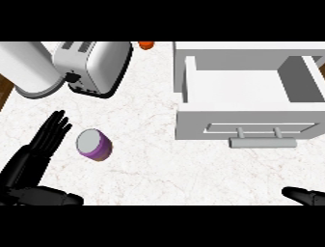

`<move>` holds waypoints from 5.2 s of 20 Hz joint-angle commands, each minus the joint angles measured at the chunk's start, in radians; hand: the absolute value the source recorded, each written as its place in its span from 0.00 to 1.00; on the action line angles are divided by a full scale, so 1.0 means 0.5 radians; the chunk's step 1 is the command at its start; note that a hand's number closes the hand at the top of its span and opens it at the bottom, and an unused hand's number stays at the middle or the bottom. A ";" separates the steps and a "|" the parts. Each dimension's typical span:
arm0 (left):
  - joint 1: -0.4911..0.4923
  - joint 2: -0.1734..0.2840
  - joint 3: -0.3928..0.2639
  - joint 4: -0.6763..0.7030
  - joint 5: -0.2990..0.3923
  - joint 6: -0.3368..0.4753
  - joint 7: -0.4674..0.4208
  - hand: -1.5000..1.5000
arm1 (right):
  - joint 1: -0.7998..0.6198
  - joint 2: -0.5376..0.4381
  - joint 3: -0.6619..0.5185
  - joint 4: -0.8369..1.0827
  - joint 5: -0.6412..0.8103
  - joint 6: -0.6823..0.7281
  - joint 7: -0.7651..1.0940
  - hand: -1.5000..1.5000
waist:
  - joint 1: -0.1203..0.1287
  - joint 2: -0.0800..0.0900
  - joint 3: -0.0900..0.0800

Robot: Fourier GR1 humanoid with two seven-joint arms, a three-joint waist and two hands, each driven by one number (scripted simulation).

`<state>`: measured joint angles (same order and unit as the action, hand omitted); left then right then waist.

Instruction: Pick up the can, place it into the drawer and close the drawer

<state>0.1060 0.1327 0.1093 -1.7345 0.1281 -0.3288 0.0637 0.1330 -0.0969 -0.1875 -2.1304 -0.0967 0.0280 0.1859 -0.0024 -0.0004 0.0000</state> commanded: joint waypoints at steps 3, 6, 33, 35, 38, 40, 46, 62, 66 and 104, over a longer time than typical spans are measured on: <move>-0.086 0.020 0.083 0.399 -0.130 -0.002 -0.308 0.00 | 0.159 0.029 -0.076 0.026 -0.036 0.109 -0.206 0.00 | -0.005 0.000 0.000; -0.105 -0.069 0.018 0.509 -0.263 0.111 -0.411 0.00 | 0.110 0.011 -0.116 -0.034 -0.069 0.093 -0.073 0.00 | -0.003 0.000 0.000; -0.901 0.091 0.239 2.496 -0.439 0.258 -1.451 0.00 | -0.012 0.006 -0.205 -0.211 -0.069 0.146 0.211 0.00 | -0.013 0.004 -0.001; -1.028 0.162 0.290 2.662 -0.420 0.204 -1.487 0.00 | -0.080 0.032 -0.137 -0.278 -0.028 0.069 0.324 0.00 | -0.017 0.006 -0.002; -1.093 0.190 0.297 2.736 -0.417 0.196 -1.547 0.00 | 0.034 0.049 -0.151 -0.160 -0.007 0.202 0.099 0.00 | -0.016 0.006 -0.002; -1.147 0.164 0.256 2.756 -0.446 0.184 -1.543 0.00 | -0.055 0.013 -0.165 -0.266 -0.006 0.115 0.297 0.00 | -0.015 0.005 -0.002; -1.297 0.107 0.201 3.030 -0.539 0.116 -1.666 0.00 | -0.040 0.045 -0.153 -0.206 -0.003 0.143 0.212 0.00 | -0.041 0.015 -0.004; -1.438 -0.041 0.244 2.953 -0.409 0.010 -1.617 1.00 | -0.120 0.020 -0.217 -0.156 0.039 0.122 0.186 0.00 | -0.023 0.009 -0.002; -1.501 -0.102 0.434 2.900 -0.241 0.388 -1.507 1.00 | -0.062 0.071 -0.181 -0.200 0.051 0.122 0.162 0.00 | -0.021 0.007 -0.001; -2.682 -0.265 -0.543 1.921 0.290 1.499 0.140 1.00 | -0.087 0.007 -0.295 -0.201 0.034 0.144 0.151 0.00 | -0.058 0.008 0.002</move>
<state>-1.1737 0.0016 -0.1172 -0.8298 0.2295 0.3689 0.1374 0.0587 -0.1011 -0.3182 -2.2576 -0.0723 0.0798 0.3257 -0.0215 0.0013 0.0004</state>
